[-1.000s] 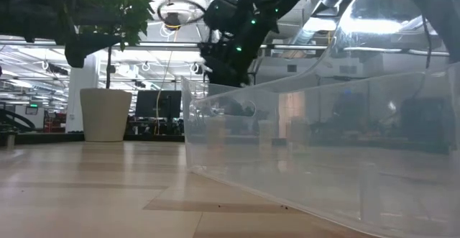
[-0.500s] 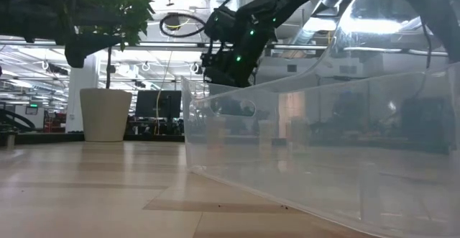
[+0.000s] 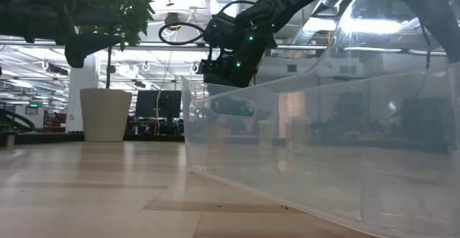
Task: Pick and place medicine bottles into bin by pill shape (circle, oval)
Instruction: Put the right orange pill bottle into the right transparent bin
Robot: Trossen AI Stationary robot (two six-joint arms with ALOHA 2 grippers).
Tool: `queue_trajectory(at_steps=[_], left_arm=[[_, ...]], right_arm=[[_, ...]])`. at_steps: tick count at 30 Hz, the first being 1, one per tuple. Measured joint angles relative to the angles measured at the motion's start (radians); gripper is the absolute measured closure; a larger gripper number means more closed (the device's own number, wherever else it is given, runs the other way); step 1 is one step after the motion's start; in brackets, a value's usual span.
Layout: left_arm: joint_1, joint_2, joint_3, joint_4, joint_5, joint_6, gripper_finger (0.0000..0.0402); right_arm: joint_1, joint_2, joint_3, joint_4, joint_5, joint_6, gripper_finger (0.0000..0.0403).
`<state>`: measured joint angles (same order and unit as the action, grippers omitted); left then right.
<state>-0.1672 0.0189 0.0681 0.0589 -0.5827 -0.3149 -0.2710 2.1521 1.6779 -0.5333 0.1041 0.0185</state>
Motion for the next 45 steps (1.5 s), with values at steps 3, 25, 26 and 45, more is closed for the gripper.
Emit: queue_trajectory(at_steps=[3, 25, 26, 45], left_arm=[[0.000, 0.000, 0.000, 0.000, 0.000, 0.000, 0.0166], [0.000, 0.000, 0.000, -0.002, 0.001, -0.006, 0.0166], [0.000, 0.000, 0.000, -0.002, 0.001, -0.006, 0.0166], [0.000, 0.000, 0.000, -0.026, 0.002, -0.009, 0.0166]], right_arm=[[0.000, 0.000, 0.000, -0.001, 0.022, -0.001, 0.0068], [0.003, 0.000, 0.000, -0.004, 0.030, -0.019, 0.0203], [0.003, 0.000, 0.000, -0.004, 0.030, -0.019, 0.0209], [0.048, -0.148, 0.000, -0.189, 0.028, -0.027, 0.0201]])
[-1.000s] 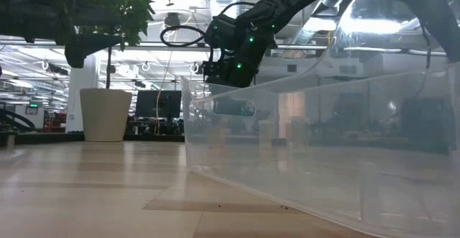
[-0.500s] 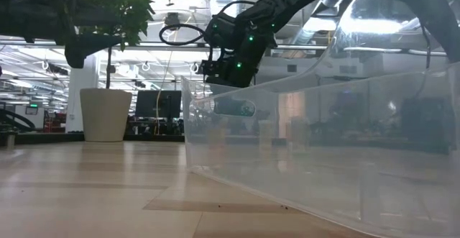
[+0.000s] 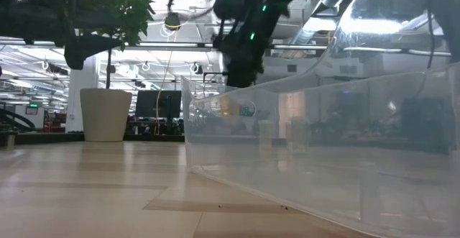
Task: Pick and place medicine bottles into bin by pill shape (circle, oval)
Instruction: Put the right orange pill bottle into the right transparent bin
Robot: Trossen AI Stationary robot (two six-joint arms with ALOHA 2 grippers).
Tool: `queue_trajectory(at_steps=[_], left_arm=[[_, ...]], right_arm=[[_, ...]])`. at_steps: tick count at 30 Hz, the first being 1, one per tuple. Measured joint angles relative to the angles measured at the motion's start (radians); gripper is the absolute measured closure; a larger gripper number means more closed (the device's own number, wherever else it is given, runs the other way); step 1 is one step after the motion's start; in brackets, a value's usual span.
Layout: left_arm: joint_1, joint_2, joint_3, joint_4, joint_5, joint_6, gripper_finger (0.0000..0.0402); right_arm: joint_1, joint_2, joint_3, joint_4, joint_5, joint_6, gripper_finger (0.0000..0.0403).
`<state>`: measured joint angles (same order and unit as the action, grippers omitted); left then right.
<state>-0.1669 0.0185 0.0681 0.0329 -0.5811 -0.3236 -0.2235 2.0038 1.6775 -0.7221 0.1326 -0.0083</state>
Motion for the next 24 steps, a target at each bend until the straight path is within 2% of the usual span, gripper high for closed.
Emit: queue_trajectory(at_steps=[6, 11, 14, 19, 24], left_arm=[[0.000, 0.000, 0.000, 0.001, 0.002, 0.001, 0.0166], [0.000, 0.000, 0.000, 0.002, 0.009, 0.003, 0.0166], [0.000, 0.000, 0.000, 0.002, 0.009, 0.004, 0.0166], [0.000, 0.000, 0.000, 0.002, 0.009, 0.002, 0.0166], [0.000, 0.000, 0.000, 0.002, 0.007, -0.011, 0.0166]], right_arm=[[0.092, -0.180, 0.000, -0.221, -0.009, 0.061, 0.0192], [0.251, -0.368, -0.016, -0.419, -0.004, 0.239, 0.0191], [0.392, -0.481, -0.060, -0.474, 0.033, 0.433, 0.0193], [0.714, -0.631, -0.189, -0.499, 0.246, 0.830, 0.0191], [1.026, -0.684, -0.327, -0.508, 0.419, 1.270, 0.0187]])
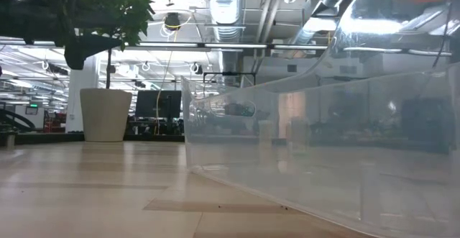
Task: Pick and place medicine bottles into bin by pill shape (circle, oval)
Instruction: Put the right orange pill bottle into the right transparent bin
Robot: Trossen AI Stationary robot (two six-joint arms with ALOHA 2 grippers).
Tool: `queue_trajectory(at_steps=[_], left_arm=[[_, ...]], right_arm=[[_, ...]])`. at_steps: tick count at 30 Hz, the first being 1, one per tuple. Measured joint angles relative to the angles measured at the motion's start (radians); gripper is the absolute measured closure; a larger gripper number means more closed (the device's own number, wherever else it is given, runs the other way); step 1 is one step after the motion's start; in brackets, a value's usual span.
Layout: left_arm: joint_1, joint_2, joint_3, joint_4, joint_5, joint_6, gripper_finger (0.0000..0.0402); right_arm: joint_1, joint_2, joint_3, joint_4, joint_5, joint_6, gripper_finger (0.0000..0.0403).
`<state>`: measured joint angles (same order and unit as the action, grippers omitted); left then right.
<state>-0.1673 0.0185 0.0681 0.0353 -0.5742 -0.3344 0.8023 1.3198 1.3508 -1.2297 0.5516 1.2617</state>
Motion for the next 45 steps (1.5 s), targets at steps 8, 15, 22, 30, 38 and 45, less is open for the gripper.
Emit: queue_trajectory(at_steps=[8, 15, 22, 30, 38, 45], left_arm=[[0.000, 0.000, 0.000, 0.000, -0.040, -0.030, 0.0166], [0.000, 0.000, 0.000, 0.000, -0.059, -0.054, 0.0166], [0.000, 0.000, 0.000, 0.000, -0.070, -0.063, 0.0166], [0.000, 0.000, 0.000, 0.000, -0.080, -0.063, 0.0166], [0.000, 0.000, 0.000, 0.000, -0.088, -0.063, 0.0166], [0.000, 0.000, 0.000, -0.002, -0.088, -0.063, 0.0166]], right_arm=[[0.269, 0.125, -0.080, 0.015, 0.027, 0.375, 0.0188], [0.351, 0.251, -0.080, 0.009, 0.012, 0.514, 0.0188], [0.354, 0.361, -0.080, 0.029, -0.034, 0.533, 0.0185], [0.346, 0.451, -0.080, 0.033, -0.060, 0.572, 0.0186], [0.311, 0.469, -0.079, 0.048, -0.070, 0.567, 0.0183], [0.299, 0.468, -0.079, 0.070, -0.098, 0.566, 0.0182]])
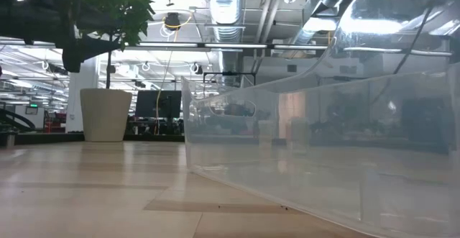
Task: Pick and place medicine bottles into bin by pill shape (circle, oval)
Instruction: Put the right orange pill bottle into the right transparent bin
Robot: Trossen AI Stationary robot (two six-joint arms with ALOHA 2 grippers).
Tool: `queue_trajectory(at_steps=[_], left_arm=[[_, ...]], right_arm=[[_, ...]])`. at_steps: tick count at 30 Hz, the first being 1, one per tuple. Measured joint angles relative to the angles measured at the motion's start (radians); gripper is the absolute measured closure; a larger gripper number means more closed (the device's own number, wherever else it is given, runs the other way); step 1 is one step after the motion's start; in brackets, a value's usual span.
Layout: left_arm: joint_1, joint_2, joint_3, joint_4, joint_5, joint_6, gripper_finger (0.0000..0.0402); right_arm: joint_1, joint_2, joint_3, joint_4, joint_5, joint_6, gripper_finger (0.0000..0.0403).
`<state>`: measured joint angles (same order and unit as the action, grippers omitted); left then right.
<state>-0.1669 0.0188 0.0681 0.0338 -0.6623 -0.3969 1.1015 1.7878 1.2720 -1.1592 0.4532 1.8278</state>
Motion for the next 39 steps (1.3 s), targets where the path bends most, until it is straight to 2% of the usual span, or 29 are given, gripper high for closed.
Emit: queue_trajectory(at_steps=[39], left_arm=[[0.000, 0.000, 0.000, 0.000, 0.000, 0.000, 0.0166]], right_arm=[[-0.012, 0.001, 0.000, 0.013, -0.010, 0.000, 0.0179]])
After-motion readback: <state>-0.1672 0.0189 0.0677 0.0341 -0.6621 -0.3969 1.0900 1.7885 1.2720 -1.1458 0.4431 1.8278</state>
